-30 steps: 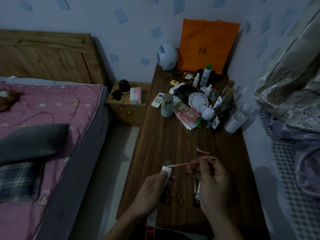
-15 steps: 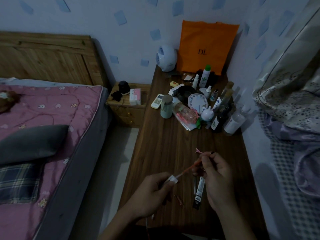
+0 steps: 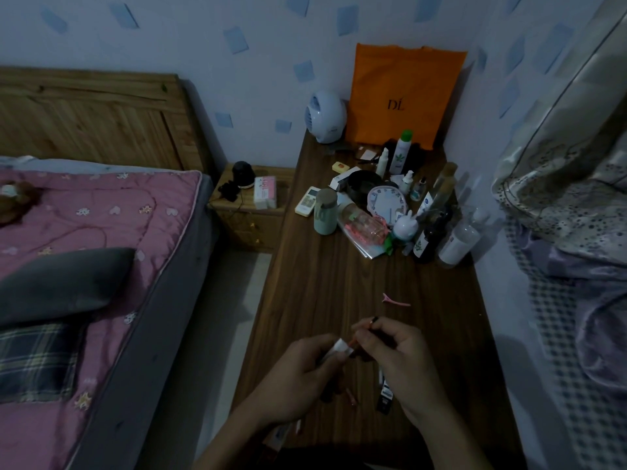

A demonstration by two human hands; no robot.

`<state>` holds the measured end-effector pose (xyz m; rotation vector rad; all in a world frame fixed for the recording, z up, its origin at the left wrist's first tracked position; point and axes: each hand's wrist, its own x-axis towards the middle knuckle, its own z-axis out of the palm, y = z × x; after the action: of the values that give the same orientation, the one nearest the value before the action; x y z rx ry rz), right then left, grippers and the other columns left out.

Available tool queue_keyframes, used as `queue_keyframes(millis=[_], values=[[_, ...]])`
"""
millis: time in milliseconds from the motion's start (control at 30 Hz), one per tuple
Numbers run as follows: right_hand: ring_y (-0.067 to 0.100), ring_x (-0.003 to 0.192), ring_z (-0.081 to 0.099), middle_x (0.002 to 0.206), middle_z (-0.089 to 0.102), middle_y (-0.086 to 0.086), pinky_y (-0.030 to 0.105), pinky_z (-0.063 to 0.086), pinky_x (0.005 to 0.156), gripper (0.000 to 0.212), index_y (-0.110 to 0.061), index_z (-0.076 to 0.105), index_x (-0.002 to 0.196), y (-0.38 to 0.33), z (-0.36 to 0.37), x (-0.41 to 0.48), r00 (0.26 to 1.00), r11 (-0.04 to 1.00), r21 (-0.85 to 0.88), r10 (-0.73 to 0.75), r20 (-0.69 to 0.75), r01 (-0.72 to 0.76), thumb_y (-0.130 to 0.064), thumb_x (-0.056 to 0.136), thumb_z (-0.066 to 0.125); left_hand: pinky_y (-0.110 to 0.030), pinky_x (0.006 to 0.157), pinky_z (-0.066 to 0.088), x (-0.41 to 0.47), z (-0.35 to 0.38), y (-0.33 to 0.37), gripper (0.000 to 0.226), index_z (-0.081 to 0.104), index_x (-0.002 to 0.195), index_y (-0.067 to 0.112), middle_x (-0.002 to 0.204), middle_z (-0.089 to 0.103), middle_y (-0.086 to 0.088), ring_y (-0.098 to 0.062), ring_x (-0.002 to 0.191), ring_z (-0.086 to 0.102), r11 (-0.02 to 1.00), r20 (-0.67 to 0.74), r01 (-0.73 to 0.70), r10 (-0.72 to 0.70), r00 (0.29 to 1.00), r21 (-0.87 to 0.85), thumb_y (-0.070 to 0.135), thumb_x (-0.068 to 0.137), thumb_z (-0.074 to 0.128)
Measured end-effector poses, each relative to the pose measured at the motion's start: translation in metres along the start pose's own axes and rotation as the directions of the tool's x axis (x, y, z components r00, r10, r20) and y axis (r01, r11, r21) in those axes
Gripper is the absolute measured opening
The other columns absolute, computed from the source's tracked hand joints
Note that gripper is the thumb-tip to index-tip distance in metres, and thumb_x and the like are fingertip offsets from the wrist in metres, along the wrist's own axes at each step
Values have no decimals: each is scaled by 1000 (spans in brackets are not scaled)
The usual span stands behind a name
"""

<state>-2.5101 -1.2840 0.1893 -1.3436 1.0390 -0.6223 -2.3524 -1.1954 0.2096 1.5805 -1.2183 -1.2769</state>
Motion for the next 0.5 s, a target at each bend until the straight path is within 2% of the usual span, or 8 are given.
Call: queue_keyframes(millis=[100, 200, 333, 433, 500], values=[[7, 95, 72, 98, 77, -10, 22, 57, 72, 25, -41, 74, 101, 2, 2, -1, 1000, 1000, -14, -9, 15, 9, -21, 88, 72, -42, 59, 55, 0, 0, 1, 21, 62, 88, 14, 64, 63, 5, -17, 61, 63, 1000, 6, 18, -18, 1000, -24, 28, 99, 51], [7, 91, 73, 95, 77, -4, 21, 58, 71, 35, -42, 67, 111, 1, 0, -2, 993, 996, 35, -85, -87, 88, -21, 84, 75, -43, 59, 55, -1, 0, 3, 25, 62, 91, 7, 63, 62, 4, -16, 59, 61, 999, -1, 30, -30, 1000, -45, 29, 99, 51], [6, 87, 73, 93, 77, -8, 13, 56, 68, 37, -38, 73, 94, 1, 0, -5, 962, 977, -5, -210, -175, 212, -1, 85, 72, -39, 59, 53, 0, 1, 6, 25, 62, 98, 3, 64, 60, 1, -16, 58, 60, 996, -3, 39, -40, 999, -81, 25, 99, 50], [4, 82, 72, 89, 76, -9, 9, 53, 65, 35, -33, 75, 89, 2, 1, -7, 944, 965, -41, -261, -204, 258, 2, 85, 73, -38, 58, 50, 0, 2, 6, 25, 61, 97, 2, 64, 60, 0, -19, 58, 58, 992, 4, 48, -48, 999, -116, 25, 99, 50], [4, 80, 72, 87, 76, -7, 9, 53, 65, 27, -28, 76, 89, 3, 1, -8, 937, 956, -41, -294, -187, 291, -3, 83, 74, -38, 58, 50, 1, 3, 4, 25, 61, 94, 4, 65, 60, 0, -19, 59, 59, 990, 16, 46, -44, 999, -135, 27, 98, 51]])
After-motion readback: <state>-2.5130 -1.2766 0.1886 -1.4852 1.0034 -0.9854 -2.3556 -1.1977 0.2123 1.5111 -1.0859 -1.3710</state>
